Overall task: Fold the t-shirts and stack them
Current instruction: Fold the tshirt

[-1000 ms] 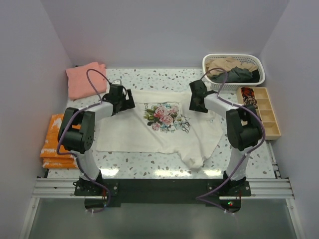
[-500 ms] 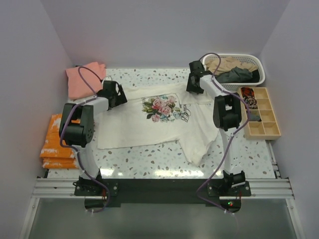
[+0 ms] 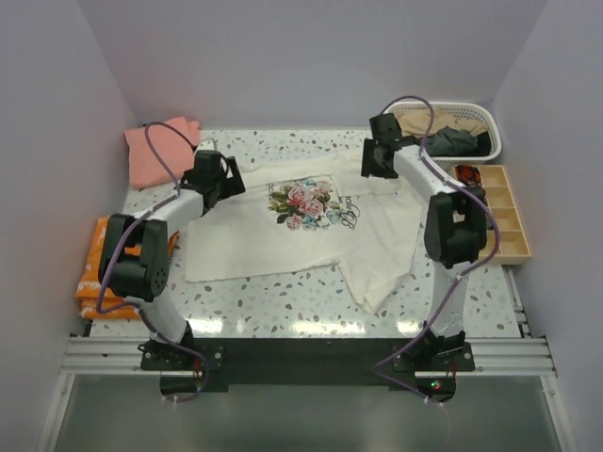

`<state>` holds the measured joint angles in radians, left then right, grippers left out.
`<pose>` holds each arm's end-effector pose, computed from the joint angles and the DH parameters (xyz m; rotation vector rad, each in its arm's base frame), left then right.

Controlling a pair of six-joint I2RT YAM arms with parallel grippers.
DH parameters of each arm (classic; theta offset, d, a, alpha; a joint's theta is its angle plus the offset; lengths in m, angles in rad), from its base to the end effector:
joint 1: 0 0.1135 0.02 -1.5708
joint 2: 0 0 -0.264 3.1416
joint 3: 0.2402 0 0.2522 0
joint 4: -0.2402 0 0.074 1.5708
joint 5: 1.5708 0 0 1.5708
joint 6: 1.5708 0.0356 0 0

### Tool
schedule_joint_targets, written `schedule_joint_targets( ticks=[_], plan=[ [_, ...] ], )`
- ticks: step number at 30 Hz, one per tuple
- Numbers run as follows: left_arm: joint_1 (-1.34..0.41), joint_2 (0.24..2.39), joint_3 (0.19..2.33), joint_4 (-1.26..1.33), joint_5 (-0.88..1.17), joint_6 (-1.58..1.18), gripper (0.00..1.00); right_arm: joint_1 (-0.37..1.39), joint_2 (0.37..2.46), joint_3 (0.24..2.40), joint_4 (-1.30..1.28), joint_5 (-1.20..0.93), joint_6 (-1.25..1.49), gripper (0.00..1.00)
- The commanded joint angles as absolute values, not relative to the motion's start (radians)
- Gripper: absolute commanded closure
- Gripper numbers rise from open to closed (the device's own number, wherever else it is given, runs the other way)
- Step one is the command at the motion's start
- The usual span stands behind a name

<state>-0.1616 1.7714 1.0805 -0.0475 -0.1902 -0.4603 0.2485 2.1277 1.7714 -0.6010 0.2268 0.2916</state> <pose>0.3763 -0.0545 0.1890 -0.4368 2.2531 -0.1019 0.4601 0.1085 0.2195 0.1436 2.4896 -0.0630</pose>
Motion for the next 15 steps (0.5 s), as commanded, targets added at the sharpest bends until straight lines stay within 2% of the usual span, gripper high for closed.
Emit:
schedule_joint_targets(
  ticks=[1,5,8,15],
  plan=[
    [-0.206,1.576,1.059,-0.096,-0.17,-0.489,0.0,0.248,1.754,1.646,-0.609,0.27,0.287,0.43],
    [-0.216,1.426,0.916,-0.17,-0.121,-0.52,0.0,0.258,1.567,1.426,-0.717,0.249,0.351,0.43],
    [-0.255,1.314,0.795,-0.211,-0.162,-0.548,0.0,0.258,1.407,1.17,-0.739,0.197,0.403,0.43],
    [-0.298,1.151,0.632,-0.351,-0.222,-0.688,0.0,0.353,1.152,0.861,-0.827,0.132,0.607,0.44]
  ],
)
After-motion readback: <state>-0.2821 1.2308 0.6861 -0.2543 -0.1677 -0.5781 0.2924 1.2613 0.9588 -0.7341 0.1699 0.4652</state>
